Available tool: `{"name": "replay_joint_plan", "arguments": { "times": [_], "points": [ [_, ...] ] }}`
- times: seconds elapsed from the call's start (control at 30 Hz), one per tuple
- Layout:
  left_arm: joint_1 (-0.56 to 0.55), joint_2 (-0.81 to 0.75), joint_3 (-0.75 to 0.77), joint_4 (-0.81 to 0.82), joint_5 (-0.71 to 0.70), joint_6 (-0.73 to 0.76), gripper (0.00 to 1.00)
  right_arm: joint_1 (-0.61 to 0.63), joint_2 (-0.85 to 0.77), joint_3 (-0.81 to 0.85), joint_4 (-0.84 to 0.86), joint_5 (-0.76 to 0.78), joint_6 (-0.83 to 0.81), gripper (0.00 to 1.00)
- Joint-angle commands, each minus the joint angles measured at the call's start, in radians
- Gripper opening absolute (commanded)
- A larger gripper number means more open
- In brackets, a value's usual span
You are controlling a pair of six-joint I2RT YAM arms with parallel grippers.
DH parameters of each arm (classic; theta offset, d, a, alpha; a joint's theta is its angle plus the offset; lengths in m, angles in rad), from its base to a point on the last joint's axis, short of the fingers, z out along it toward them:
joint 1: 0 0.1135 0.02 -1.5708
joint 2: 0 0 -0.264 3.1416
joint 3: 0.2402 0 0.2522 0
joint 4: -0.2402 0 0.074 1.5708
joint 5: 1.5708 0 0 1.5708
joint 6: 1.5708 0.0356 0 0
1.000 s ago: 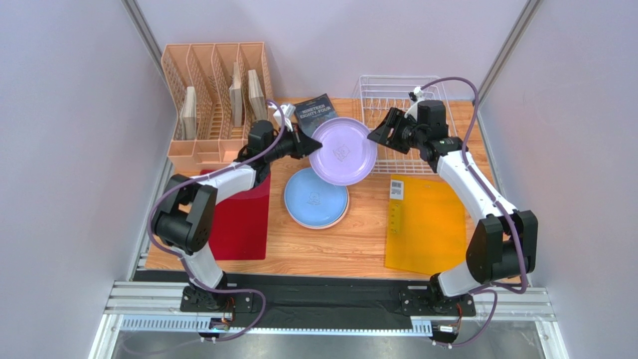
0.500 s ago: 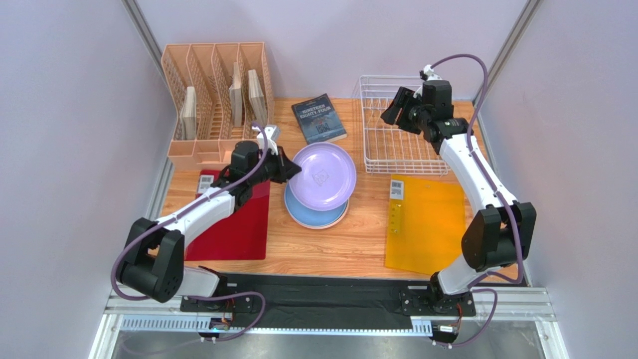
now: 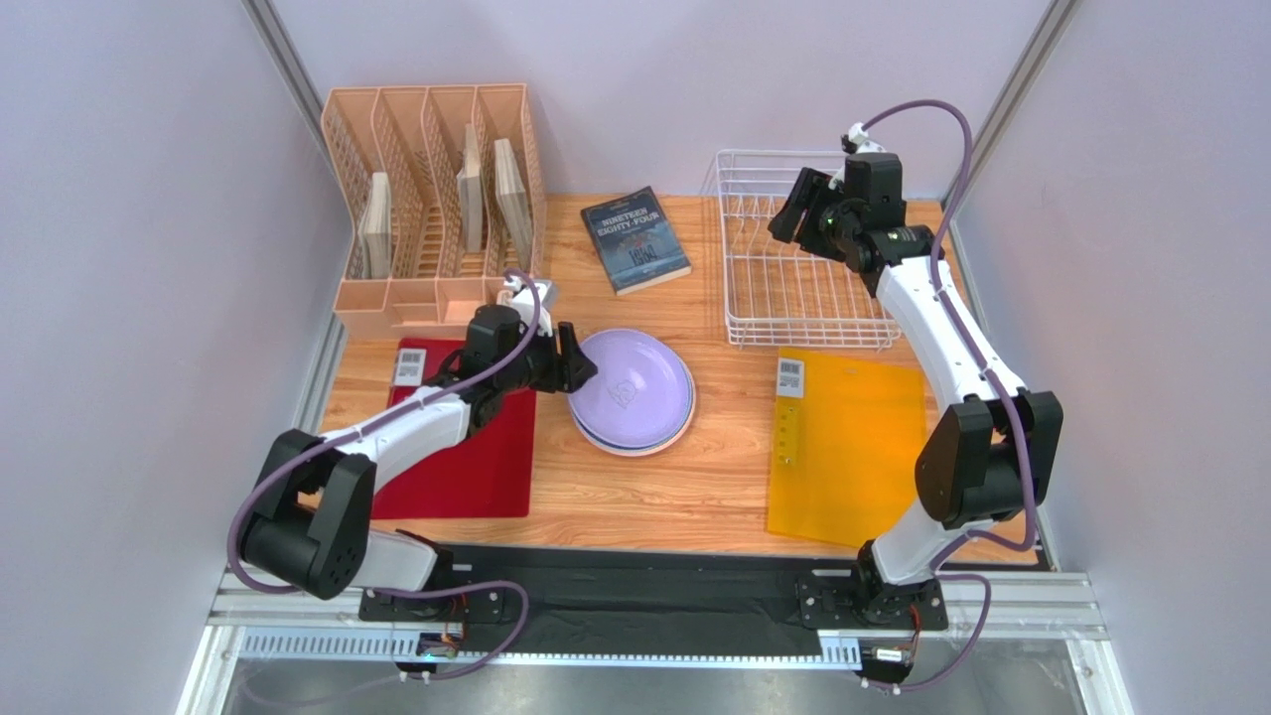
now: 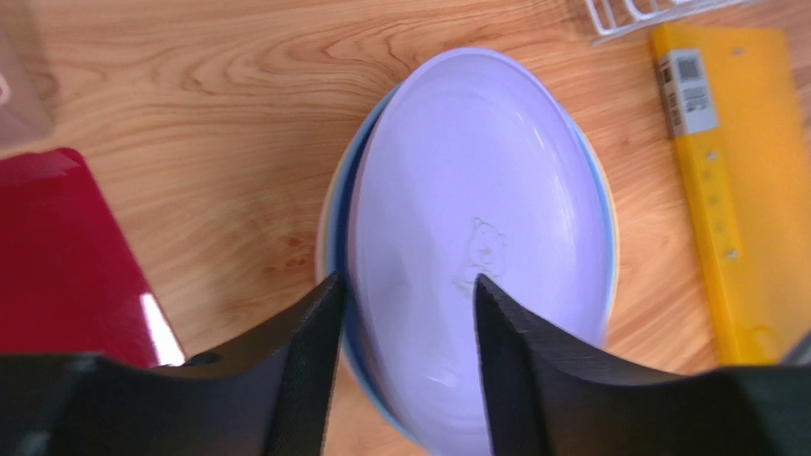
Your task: Unload the plates from the dish rack
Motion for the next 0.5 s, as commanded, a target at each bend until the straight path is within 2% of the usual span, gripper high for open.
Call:
{"name": "replay_joint_plan", "arguments": {
  "times": [0.0, 0.07, 0.1, 0.23, 0.47],
  "points": [
    [-0.001, 0.010, 0.022, 0.025, -0.020, 0.019, 0.75, -0.004, 0.005, 0.044, 0.005, 0.031, -0.032, 0.64],
    [-0.001, 0.009, 0.027, 0.016, -0.020, 0.028, 0.81, -0.006, 0.003, 0.047, 0.003, 0.033, -0.038, 0.64],
    [-0.001, 0.006, 0.030, 0.013, -0.022, 0.033, 0.87, -0.006, 0.003, 0.049, 0.003, 0.033, -0.040, 0.64],
    [-0.001, -0.025, 0.051, -0.027, -0.020, 0.059, 0.88, -0.007, 0.002, 0.060, -0.009, 0.041, -0.055, 0.64],
    [-0.003, -0.123, 0.183, -0.162, -0.075, 0.149, 0.89, -0.008, -0.044, 0.066, -0.021, 0.090, -0.115, 0.64]
  ]
}}
